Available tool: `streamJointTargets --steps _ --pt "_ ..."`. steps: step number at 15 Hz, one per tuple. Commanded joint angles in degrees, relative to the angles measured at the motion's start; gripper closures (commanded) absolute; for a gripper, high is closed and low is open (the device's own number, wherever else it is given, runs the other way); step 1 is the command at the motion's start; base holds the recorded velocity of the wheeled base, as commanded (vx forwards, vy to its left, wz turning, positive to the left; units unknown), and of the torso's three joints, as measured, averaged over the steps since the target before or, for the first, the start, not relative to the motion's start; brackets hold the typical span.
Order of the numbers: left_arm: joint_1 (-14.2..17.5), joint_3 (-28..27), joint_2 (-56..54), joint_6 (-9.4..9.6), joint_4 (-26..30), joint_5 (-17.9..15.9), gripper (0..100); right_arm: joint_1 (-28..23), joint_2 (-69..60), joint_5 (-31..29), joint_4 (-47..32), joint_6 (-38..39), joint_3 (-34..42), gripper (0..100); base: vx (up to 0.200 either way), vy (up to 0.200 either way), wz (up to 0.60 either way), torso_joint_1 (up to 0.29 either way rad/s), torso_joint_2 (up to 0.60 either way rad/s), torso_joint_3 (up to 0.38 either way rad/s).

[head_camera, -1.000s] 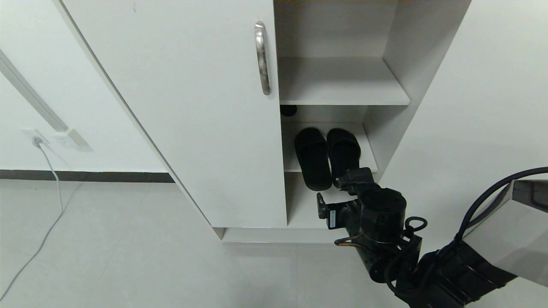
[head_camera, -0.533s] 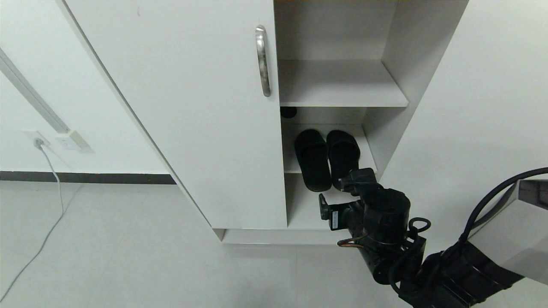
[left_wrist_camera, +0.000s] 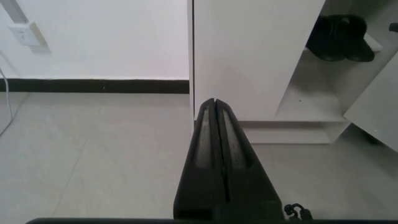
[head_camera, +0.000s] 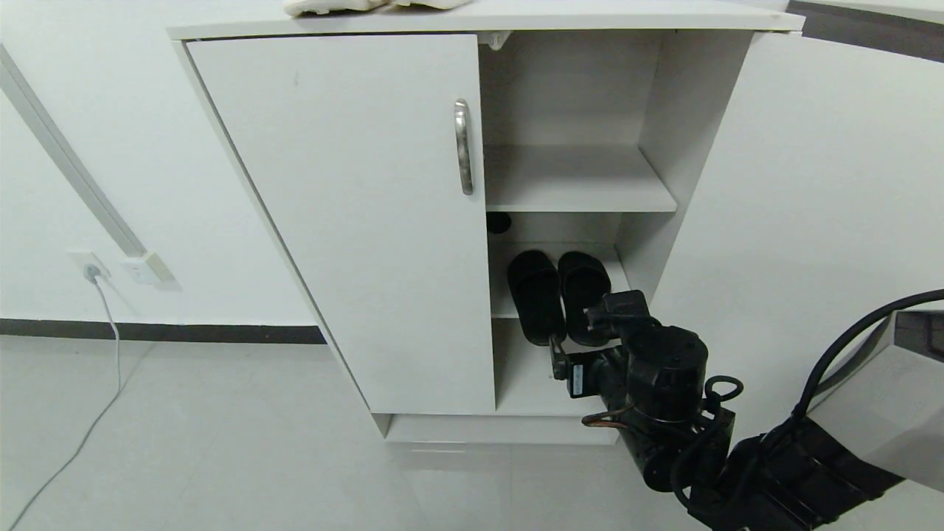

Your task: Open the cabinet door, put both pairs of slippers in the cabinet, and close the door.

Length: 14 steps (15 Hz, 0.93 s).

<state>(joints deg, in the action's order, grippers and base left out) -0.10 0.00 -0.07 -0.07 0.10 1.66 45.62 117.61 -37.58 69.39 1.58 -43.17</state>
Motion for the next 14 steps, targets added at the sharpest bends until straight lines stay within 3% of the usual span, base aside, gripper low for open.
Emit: streamJointTargets --steps 1,5,8,14 --pt "0.01 0.00 0.07 -0.01 -0.01 0.01 100 0.00 -0.02 -0.03 -0.04 0.00 0.36 0 0.000 0.000 0.00 -0.002 0.00 0.198" --pt "0.01 0.00 0.07 0.07 -0.01 0.10 100 -0.35 -0.81 0.32 0.04 -0.35 2.12 0 0.000 0.000 0.00 0.002 0.00 0.184" --pt "0.01 0.00 0.07 -0.01 -0.01 0.10 100 -0.27 -2.74 4.80 1.19 -0.44 5.37 0 0.000 0.000 0.00 0.000 0.00 0.000" --pt "0.01 0.00 0.07 -0.10 -0.01 0.10 100 -0.35 -2.57 4.98 1.63 -0.53 6.08 0 0.000 0.000 0.00 0.000 0.00 0.000"
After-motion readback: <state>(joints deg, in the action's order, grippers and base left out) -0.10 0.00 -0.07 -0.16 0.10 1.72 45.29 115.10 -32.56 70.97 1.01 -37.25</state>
